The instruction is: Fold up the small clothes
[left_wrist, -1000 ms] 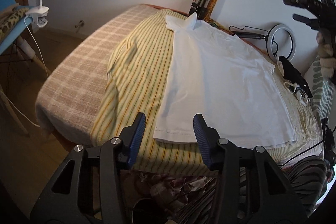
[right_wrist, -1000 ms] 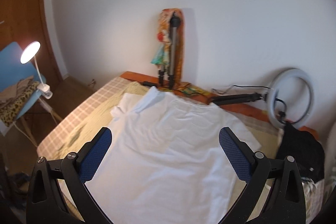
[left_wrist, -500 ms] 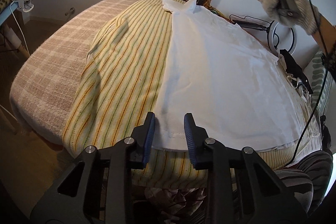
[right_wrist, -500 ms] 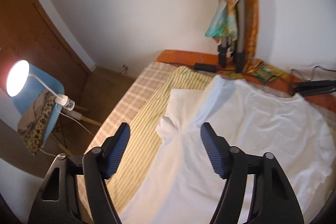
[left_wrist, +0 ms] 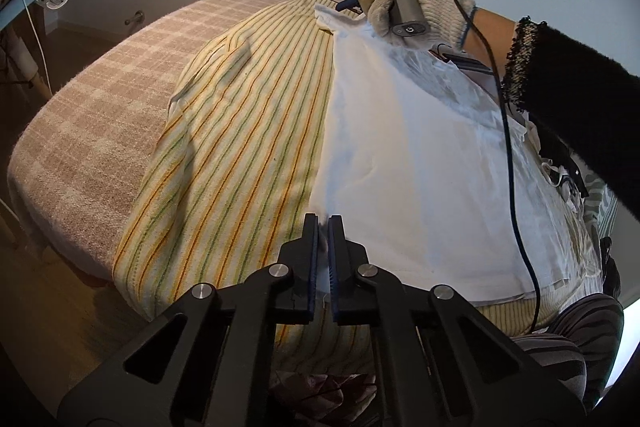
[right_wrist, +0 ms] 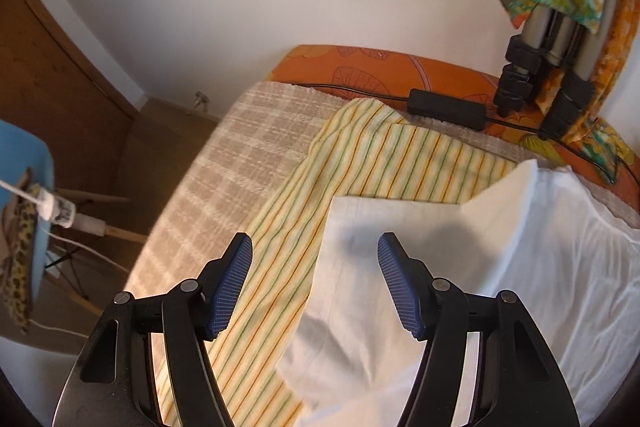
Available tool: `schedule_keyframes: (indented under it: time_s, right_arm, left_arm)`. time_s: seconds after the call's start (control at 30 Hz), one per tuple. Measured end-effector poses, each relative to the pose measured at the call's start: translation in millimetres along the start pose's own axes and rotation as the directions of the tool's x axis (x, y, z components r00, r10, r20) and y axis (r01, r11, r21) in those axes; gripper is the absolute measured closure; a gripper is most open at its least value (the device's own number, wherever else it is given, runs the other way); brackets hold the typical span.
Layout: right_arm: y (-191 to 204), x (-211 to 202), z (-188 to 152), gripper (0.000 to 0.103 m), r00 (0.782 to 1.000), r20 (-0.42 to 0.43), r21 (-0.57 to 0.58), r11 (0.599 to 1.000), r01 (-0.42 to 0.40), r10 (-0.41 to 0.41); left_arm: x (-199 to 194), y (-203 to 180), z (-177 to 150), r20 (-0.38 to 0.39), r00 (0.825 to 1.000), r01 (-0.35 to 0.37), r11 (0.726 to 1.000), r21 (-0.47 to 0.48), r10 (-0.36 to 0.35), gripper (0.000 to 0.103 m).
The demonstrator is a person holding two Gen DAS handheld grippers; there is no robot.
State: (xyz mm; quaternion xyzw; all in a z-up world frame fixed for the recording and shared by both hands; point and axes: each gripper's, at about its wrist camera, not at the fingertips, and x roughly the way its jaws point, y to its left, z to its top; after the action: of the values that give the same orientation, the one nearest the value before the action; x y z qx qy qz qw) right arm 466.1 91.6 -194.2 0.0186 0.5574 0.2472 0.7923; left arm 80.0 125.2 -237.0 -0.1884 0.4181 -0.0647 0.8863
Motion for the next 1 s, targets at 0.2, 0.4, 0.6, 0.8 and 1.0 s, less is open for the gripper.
schedule_keyframes:
  time_s: [0.2, 0.4, 0.6, 0.8, 1.0]
  right_arm:
    - [3.0, 17.3, 1.7, 0.053, 0.996, -0.028, -0.06, 0.995, 0.079, -0.081]
    - [3.8, 16.7, 2.6, 0.092, 0.992, -0.041, -0.095, 0.988, 0.118, -0.123]
    - [3.5, 13.9, 4.0, 0.099, 0.992, -0.038, -0.094, 0.988, 0.12, -0.124]
    - [8.3, -4.8, 10.5, 0.101, 0.999, -0.015, -0.109, 0.994, 0.029, -0.031]
    - [1.5, -35.4, 11.9, 0.101, 0.998, 0.032, -0.133, 0.99, -0.041, 0.045]
  left_arm:
    - [-7.2, 1.0, 2.2, 0.019, 1.0, 0.022, 1.0, -0.022, -0.022, 0.103]
    - [-11.6, -0.5, 2.6, 0.023, 0.999, 0.035, 0.999, -0.015, -0.035, 0.103]
    - [-6.4, -4.1, 0.1, 0.014, 1.0, 0.015, 1.0, -0.002, -0.015, 0.063]
    - [7.8, -4.8, -1.6, 0.018, 0.999, -0.033, 0.998, 0.051, 0.032, 0.103]
    - [-3.1, -0.1, 5.8, 0.052, 0.998, 0.025, 1.0, 0.002, -0.025, 0.103]
